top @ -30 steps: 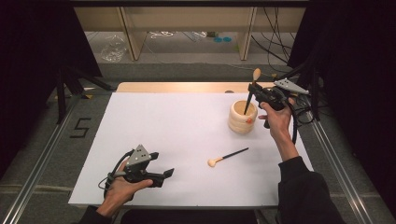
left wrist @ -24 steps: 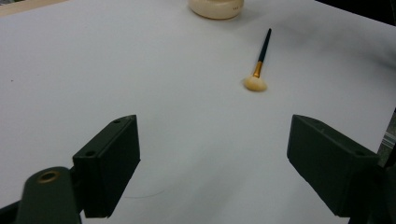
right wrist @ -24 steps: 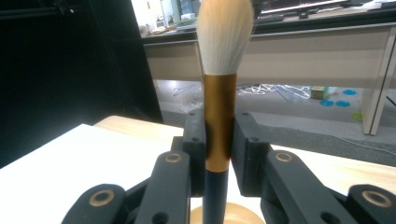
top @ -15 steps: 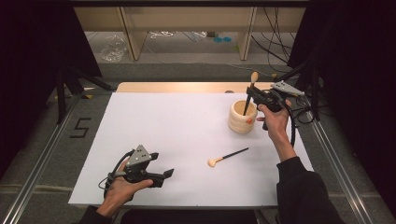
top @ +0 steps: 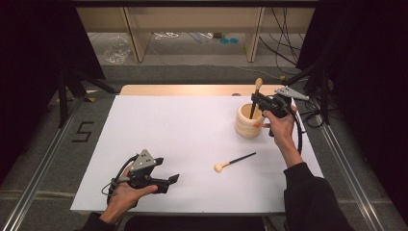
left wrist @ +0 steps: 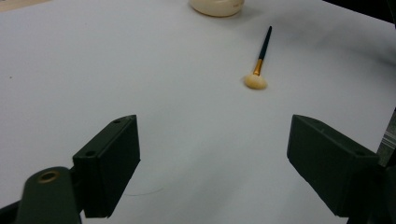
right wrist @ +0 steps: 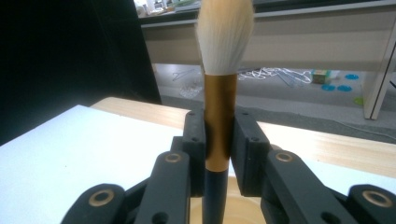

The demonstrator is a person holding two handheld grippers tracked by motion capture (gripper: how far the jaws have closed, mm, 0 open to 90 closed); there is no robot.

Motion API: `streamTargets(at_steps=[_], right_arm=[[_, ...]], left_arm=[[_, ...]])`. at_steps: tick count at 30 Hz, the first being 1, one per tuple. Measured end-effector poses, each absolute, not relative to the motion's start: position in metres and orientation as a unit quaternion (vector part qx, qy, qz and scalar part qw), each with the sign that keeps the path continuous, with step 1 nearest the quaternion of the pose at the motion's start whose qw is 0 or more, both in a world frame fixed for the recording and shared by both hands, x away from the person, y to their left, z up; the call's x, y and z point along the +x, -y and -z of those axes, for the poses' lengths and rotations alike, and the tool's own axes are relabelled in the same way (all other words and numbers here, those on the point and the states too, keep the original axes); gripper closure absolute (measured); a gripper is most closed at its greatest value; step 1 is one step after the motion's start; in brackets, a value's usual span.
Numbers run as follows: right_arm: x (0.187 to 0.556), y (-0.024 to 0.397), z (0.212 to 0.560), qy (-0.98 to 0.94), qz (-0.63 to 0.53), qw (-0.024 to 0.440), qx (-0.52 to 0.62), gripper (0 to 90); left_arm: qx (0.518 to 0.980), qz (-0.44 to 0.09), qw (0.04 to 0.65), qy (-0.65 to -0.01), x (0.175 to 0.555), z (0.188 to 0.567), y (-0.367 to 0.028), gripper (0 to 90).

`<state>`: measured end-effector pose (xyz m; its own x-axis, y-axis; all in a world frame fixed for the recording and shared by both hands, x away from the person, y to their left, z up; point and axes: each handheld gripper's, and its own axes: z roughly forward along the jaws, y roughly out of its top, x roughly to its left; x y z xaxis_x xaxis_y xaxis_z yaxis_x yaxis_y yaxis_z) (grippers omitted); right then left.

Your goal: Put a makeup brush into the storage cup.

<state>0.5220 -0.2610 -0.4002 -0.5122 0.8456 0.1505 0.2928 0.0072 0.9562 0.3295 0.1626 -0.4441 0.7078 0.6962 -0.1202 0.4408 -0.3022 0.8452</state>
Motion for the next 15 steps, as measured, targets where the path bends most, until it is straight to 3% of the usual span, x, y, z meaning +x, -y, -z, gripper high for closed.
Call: streamTargets(at_steps=[12,15], right_arm=[[0.5227,0.2618,0.4042,-0.670,-0.551,0.244,0.433,76.2],[0.5242,0.2613,0.4043,-0.666,-0.544,0.231,0.455,52.8]], left_arm=[[0.795,-0.133,0.471,-0.358,0.3295,0.4443,-0.1623,16.9],[0.795,-0.133,0.471,-0.358,0.3295,0.4442,-0.1622,16.9]])
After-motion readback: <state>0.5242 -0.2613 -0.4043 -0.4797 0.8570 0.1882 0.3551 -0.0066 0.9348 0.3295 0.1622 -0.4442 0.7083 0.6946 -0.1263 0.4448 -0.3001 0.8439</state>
